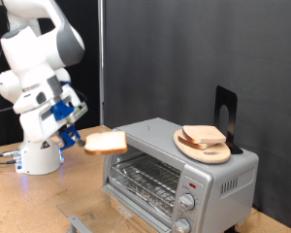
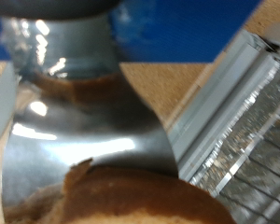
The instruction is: Make a piece of toast with the oven
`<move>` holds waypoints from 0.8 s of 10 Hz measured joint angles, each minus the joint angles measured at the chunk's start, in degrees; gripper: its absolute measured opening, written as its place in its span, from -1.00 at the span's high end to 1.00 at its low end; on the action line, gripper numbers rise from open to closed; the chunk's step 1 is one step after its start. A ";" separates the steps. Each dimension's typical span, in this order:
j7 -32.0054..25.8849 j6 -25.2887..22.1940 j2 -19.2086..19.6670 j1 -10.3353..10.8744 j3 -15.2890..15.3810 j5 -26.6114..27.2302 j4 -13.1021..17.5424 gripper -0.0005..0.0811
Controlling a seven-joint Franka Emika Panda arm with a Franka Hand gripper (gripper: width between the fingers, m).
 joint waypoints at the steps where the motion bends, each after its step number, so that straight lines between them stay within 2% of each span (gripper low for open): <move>1: -0.59 2.05 2.19 0.05 -0.01 0.25 -0.21 0.03; 4: -5.70 6.81 7.81 0.94 -0.08 4.74 -0.22 0.03; 6: -9.68 7.78 9.58 1.68 -0.33 8.71 0.02 0.03; 8: -10.59 8.46 10.10 2.02 -0.33 9.70 0.04 0.03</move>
